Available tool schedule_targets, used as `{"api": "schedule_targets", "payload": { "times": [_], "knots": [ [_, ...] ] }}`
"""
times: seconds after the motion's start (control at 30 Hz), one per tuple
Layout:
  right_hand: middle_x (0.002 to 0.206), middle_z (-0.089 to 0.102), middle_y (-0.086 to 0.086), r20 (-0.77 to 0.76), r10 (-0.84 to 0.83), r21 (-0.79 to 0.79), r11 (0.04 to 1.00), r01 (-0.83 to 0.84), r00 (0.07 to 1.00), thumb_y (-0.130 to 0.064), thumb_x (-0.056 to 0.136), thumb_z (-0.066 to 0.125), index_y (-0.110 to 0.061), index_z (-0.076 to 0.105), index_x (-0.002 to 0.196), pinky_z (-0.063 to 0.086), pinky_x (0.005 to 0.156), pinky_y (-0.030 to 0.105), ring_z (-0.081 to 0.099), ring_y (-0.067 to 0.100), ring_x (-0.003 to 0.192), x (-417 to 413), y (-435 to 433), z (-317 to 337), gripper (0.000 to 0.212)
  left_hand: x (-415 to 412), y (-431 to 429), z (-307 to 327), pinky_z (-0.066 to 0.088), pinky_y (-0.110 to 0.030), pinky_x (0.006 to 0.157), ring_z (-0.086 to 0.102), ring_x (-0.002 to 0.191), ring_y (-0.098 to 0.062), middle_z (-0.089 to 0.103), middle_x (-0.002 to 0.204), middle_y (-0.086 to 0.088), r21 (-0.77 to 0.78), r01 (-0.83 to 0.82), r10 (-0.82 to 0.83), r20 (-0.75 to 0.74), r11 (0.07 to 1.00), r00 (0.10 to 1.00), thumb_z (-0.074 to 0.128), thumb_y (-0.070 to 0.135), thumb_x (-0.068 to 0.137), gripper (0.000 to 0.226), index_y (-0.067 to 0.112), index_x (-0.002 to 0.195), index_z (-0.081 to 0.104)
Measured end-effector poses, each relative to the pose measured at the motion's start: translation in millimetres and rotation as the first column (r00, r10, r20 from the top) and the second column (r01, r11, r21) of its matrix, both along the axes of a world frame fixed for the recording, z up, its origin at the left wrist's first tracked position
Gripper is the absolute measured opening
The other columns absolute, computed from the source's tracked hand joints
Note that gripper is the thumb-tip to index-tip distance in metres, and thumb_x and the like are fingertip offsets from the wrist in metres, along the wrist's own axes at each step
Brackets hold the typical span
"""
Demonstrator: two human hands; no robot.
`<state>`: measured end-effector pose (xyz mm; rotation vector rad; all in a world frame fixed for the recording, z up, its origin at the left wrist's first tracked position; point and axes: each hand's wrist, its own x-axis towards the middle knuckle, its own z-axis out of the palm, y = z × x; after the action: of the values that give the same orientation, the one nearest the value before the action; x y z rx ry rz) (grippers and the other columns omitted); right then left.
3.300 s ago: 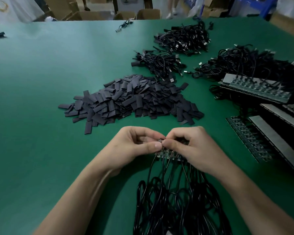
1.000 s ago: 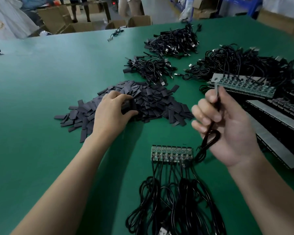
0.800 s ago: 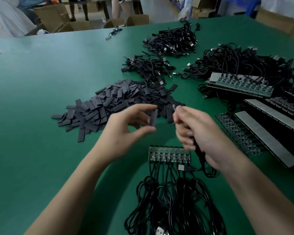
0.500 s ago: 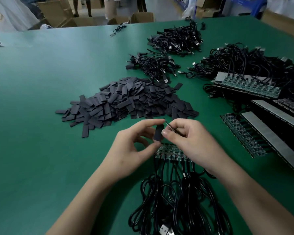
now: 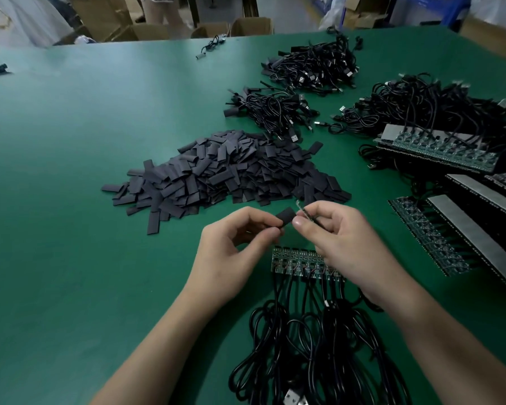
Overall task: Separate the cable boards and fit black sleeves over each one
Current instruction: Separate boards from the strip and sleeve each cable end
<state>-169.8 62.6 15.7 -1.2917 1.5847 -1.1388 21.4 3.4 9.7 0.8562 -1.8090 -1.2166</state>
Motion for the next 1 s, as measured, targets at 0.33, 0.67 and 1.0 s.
{"api": "schedule_targets", "payload": {
  "times": [0.33, 0.67, 1.0],
  "knots": [
    [0.052, 0.051, -0.016, -0.016, 0.013, -0.057, 0.998, -0.014, 1.000, -0.039, 0.095, 0.064, -0.026, 0.072, 0.088, 0.030, 0.052, 0.018, 0.039, -0.001, 0.046, 0.5, 1.5, 2.1, 0.017, 3.3, -0.5, -3.3, 0.054, -0.022, 0.077, 0.066, 0.078, -0.013, 0.069, 0.086, 0.007, -0.136, 0.011, 0.000, 0.077, 0.991, 0.997, 0.083, 0.022, 0.084, 0.027, 0.026, 0.109, 0.072],
    [0.059, 0.035, -0.008, 0.169, 0.105, -0.021, 0.994, -0.103, 0.980, -0.049, 0.098, 0.047, -0.026, 0.067, 0.083, 0.024, 0.051, 0.034, 0.029, 0.014, 0.054, -0.5, 3.8, 13.7, 0.035, 8.7, -8.0, -0.4, 0.055, -0.032, 0.076, 0.069, 0.096, -0.014, 0.074, 0.099, 0.015, -0.177, -0.128, 0.139, 0.047, 0.976, 0.989, 0.080, 0.022, 0.085, 0.021, 0.030, 0.104, 0.078],
    [0.055, 0.044, -0.013, -0.141, 0.166, -0.049, 0.984, -0.174, 0.976, -0.045, 0.098, 0.053, -0.022, 0.063, 0.081, 0.030, 0.056, 0.031, 0.036, 0.005, 0.051, 2.0, 7.2, 15.9, 0.031, 10.4, -10.3, 0.3, 0.057, -0.029, 0.076, 0.071, 0.087, -0.005, 0.078, 0.098, 0.013, -0.063, -0.064, 0.064, 0.000, 0.996, 0.998, 0.081, 0.026, 0.082, 0.021, 0.037, 0.100, 0.079]
  ]
}}
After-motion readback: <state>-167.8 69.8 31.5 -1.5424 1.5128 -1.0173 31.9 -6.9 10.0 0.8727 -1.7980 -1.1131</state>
